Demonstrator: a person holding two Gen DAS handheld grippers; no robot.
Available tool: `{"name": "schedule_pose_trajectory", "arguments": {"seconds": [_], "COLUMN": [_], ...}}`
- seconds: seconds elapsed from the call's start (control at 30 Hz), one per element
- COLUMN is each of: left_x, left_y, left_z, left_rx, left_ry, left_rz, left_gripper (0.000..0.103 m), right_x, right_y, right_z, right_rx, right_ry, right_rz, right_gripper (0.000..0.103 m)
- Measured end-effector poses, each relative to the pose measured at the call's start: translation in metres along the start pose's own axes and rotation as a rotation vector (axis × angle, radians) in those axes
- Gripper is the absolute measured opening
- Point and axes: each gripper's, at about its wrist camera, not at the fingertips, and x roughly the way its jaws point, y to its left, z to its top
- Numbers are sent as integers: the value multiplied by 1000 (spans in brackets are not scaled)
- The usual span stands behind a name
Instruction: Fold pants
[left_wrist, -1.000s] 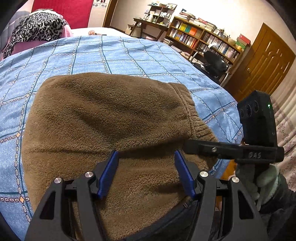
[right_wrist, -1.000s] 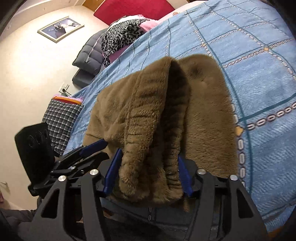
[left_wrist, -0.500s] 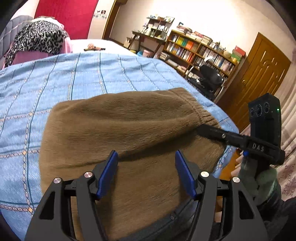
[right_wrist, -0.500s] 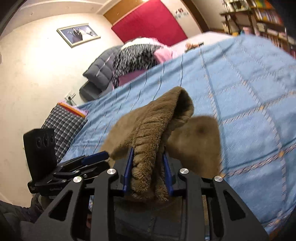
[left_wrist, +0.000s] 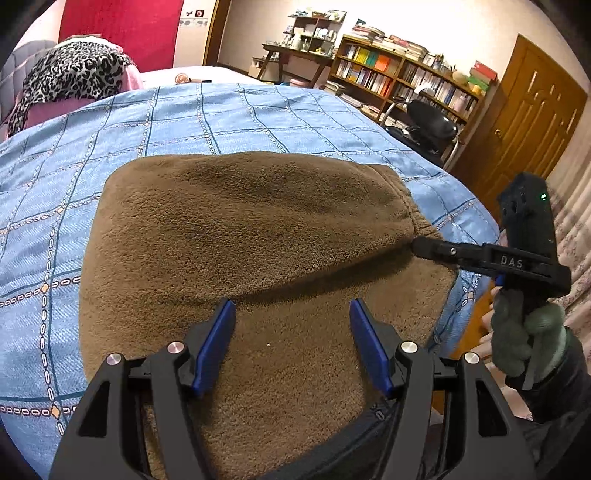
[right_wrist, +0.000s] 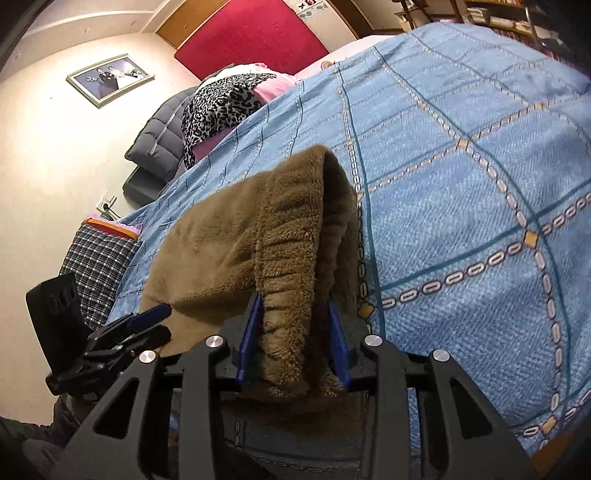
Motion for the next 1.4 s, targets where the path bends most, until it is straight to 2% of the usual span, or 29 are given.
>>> {"name": "schedule_pose_trajectory", "arguments": {"seconds": [0.17, 0.27, 0.43, 0.63, 0.8, 1.2, 1.4], "left_x": [-4, -7, -9, -1, 3, 7, 6], "left_y": [-1, -5, -10, -9, -9, -14, -15], "left_z": [0, -1, -1, -8, -12, -17, -16], "left_rx": [-22, -16, -2, 17, 29, 47, 34], "left_ry": [-3, -6, -9, -3, -6, -18, -13], "left_rz": [-7, -4, -5, 7, 4, 24, 31], "left_gripper": [66, 66, 66, 66, 66, 66, 66], "right_x": [-20, -25, -1, 43, 64, 72, 61], "right_y": [27, 44, 61, 45, 27, 18, 30], "right_z": [9, 16, 29, 40, 31, 18, 16], "right_rx": [-120, -169, -205, -188, -190, -237, -257], "right_ry": [-111, -162, -148, -95, -87, -133, -131], "right_rz": [-134, -129, -102, -154, -180, -176, -217], "right_gripper": [38, 38, 38, 38, 38, 38, 38]}}
